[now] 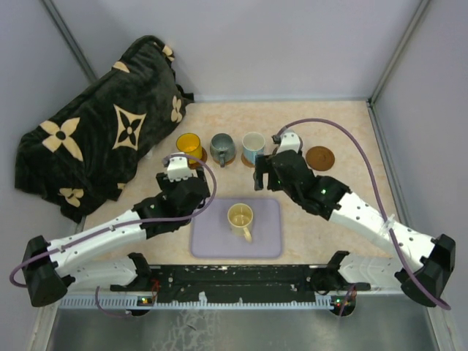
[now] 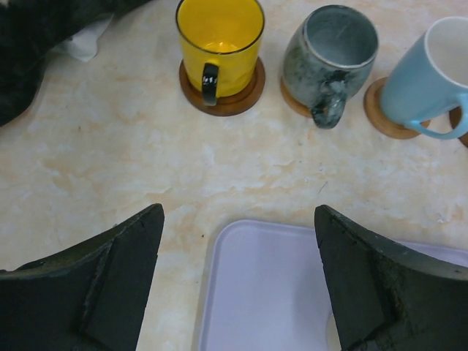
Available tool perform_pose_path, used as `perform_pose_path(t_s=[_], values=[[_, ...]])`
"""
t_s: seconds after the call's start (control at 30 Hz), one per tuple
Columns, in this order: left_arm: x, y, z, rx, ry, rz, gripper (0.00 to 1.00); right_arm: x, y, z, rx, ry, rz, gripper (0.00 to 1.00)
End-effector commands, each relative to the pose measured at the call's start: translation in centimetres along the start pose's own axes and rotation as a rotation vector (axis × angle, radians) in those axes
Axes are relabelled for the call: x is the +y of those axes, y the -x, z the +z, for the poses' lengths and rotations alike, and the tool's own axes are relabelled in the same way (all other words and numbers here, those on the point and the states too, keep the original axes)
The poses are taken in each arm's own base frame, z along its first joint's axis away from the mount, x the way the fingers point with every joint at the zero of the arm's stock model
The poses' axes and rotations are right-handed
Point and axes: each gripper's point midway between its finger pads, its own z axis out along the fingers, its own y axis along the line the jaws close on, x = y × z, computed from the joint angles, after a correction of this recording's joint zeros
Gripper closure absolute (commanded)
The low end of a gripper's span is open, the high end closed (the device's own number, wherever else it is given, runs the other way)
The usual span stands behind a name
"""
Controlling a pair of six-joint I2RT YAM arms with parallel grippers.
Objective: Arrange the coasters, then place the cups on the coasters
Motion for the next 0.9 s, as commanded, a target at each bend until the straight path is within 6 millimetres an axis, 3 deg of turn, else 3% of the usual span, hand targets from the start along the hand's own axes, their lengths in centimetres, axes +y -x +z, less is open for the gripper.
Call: perform_pose_path(t_s=[0.0, 0.17, 0.27, 0.57, 0.87], values=[[3.1, -1.1, -0.6, 0.013, 0.074, -0.032, 0.10, 1.5, -4.8, -2.5, 0.119, 0.078, 0.010, 0.18], [5.1, -1.6, -1.2, 0.002, 0.098, -0.049, 0.09, 3.6, -10.9, -4.1, 0.228, 0.065, -0.069, 0.18], [6.1, -2.1, -1.5, 0.002, 0.102, -0.069, 0.10, 4.8, -13.1, -4.4, 0.263, 0.098, -0.062, 0.18], [7.7, -3.9, -1.9, 0.035, 0.118, -0.072, 0.11, 6.4, -17.3, -3.6, 0.346, 0.109, -0.095, 0.19], [8.0, -5.3, -1.9, 0.078, 0.137, -0.065, 0.11, 7.7, -19.2, -1.6, 0.380, 0.087, -0.144, 0.21]])
